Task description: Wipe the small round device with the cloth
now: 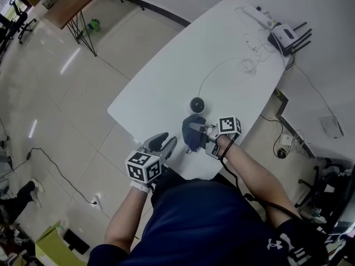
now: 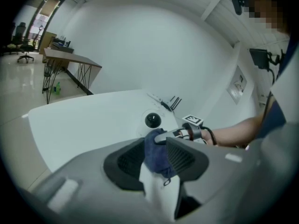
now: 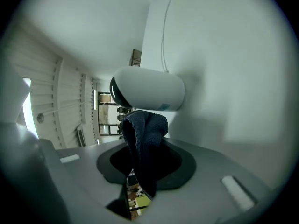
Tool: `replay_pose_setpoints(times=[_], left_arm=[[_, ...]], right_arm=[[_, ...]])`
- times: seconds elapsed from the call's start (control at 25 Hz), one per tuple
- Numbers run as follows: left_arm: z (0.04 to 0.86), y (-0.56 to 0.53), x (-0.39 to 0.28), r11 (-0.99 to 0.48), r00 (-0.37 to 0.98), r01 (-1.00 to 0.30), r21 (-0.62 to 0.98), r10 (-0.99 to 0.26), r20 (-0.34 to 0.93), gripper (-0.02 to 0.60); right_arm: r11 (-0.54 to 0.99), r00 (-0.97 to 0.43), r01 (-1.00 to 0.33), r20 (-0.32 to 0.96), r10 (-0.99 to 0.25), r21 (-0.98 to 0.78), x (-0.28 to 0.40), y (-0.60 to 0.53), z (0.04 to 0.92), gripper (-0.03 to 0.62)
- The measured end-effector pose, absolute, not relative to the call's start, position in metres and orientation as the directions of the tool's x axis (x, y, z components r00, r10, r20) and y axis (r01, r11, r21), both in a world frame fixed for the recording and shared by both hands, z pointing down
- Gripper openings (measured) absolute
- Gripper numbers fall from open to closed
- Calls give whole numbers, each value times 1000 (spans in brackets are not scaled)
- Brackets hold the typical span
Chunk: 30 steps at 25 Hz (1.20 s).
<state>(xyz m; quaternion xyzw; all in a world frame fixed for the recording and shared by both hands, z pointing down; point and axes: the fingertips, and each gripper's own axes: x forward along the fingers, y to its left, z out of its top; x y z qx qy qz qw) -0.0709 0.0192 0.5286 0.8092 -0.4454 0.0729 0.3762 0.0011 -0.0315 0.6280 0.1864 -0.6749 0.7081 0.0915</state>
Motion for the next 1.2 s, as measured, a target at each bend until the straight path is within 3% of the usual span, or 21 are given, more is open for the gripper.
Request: replay_pose_setpoints(times=[0.24, 0.4, 0.56, 0.68, 0.76, 0.88, 0.92, 1.04, 1.2], left_arm=[[529, 21, -68, -312, 590, -778, 546, -664, 460, 144], [524, 18, -60, -336, 612, -760, 556, -659, 438, 144], [497, -1, -57, -393, 636, -737, 550, -679, 367, 144], [459, -24, -64, -448, 651, -712, 541, -709, 271, 146], [428, -33, -60, -524, 724, -614, 590, -671, 158, 185], [395, -30, -35, -642, 865, -387, 662, -502, 19, 382], [390, -25, -25, -672, 901, -331, 662, -433, 11, 413], [395, -10, -1, -746, 963, -208, 633, -271, -2, 401], [406, 5, 17, -746, 980, -134, 652, -196, -22, 160]], right_arm=[[-117, -953, -206, 226, -202, -972, -4, -36, 562, 100], [-48, -946, -149, 157, -282, -988, -1, -62, 515, 100], [118, -923, -207, 154, -353, -971, 6, -97, 481, 100], [325, -949, -204, 106, -296, -923, 2, -92, 449, 100], [454, -975, -160, 69, -210, -876, -1, -76, 430, 101], [572, -998, -45, 9, -65, -819, -7, -47, 407, 102], [593, -1000, -6, -7, -19, -805, -9, -38, 401, 103], [611, -995, 85, -40, 87, -787, -15, -17, 391, 103], [646, -999, 45, -16, 50, -762, -15, -17, 393, 112]])
